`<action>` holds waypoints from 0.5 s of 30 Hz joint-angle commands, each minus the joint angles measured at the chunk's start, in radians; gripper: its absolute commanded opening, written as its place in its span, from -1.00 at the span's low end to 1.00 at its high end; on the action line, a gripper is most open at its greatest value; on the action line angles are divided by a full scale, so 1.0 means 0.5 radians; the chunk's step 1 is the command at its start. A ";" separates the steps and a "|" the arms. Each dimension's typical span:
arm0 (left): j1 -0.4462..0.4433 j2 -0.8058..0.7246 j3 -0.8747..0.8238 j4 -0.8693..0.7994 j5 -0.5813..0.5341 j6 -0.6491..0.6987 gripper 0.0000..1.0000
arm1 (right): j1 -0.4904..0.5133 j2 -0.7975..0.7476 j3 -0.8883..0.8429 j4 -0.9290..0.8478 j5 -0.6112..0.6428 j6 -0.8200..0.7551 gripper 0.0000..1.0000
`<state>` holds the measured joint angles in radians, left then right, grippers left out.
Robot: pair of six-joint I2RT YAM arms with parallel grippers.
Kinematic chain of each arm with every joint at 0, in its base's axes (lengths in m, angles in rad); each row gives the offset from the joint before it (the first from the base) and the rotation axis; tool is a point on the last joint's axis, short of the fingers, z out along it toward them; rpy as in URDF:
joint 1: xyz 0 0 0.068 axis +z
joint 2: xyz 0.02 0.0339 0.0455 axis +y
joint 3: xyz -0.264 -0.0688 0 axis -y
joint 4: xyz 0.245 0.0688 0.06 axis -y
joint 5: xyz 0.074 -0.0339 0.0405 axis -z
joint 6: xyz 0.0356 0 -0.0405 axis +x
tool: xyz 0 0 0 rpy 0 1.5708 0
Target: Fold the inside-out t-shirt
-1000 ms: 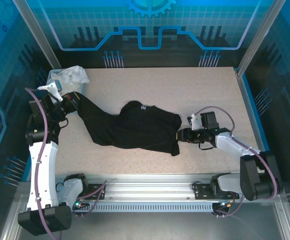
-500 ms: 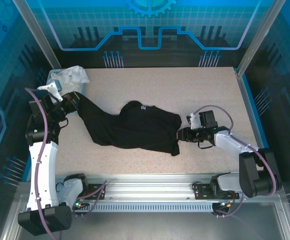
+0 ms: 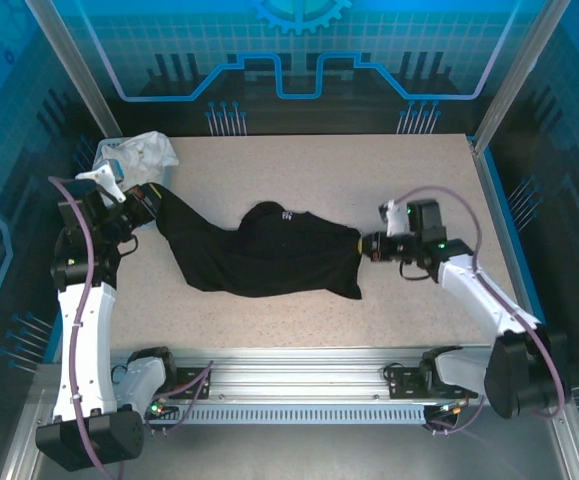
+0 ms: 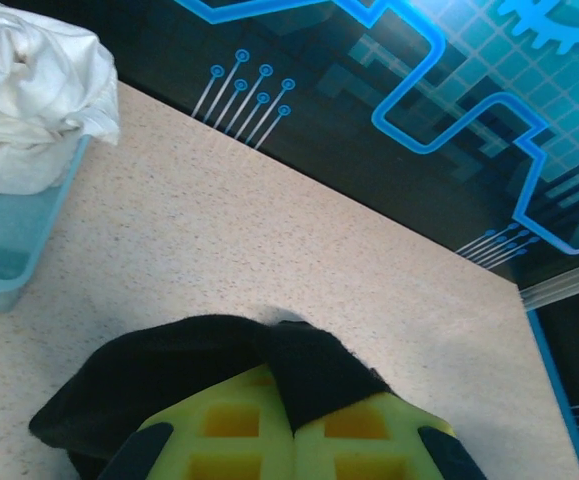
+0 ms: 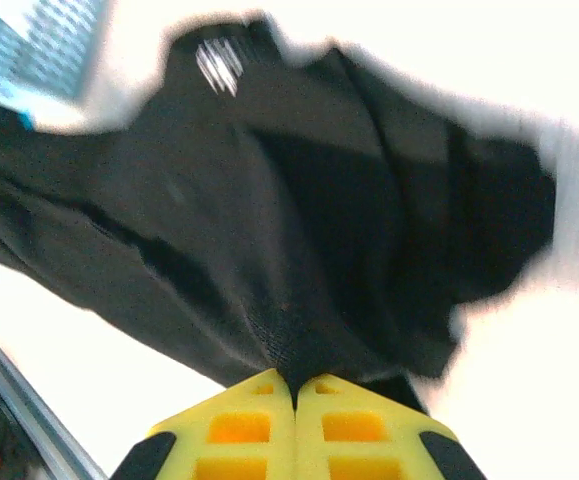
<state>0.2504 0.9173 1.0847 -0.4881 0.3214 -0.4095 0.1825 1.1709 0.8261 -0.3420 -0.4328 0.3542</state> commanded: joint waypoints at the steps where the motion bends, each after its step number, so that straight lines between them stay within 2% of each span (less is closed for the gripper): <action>1: -0.003 -0.103 0.181 0.121 0.143 -0.230 -1.00 | -0.134 -0.244 0.417 -0.192 0.158 -0.071 -1.00; 3: 0.027 -0.169 0.319 0.127 0.123 -0.284 -1.00 | -0.270 -0.372 0.622 -0.339 0.255 -0.096 -1.00; 7: 0.085 -0.172 0.898 -0.130 -0.008 -0.219 -1.00 | -0.464 -0.635 1.024 -0.527 0.448 -0.133 -1.00; 13: 0.082 0.030 1.822 -0.528 -0.347 0.001 -1.00 | -0.485 -0.663 1.691 -0.858 0.728 -0.321 -1.00; 15: 0.082 0.157 2.028 -0.611 -0.416 0.051 -1.00 | -0.486 -0.650 1.814 -0.898 0.819 -0.382 -1.00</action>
<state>0.2825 0.9165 2.0132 -0.6754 0.2222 -0.4458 -0.0471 0.8227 1.6825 -0.6666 -0.1341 0.2329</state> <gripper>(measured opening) 0.053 0.057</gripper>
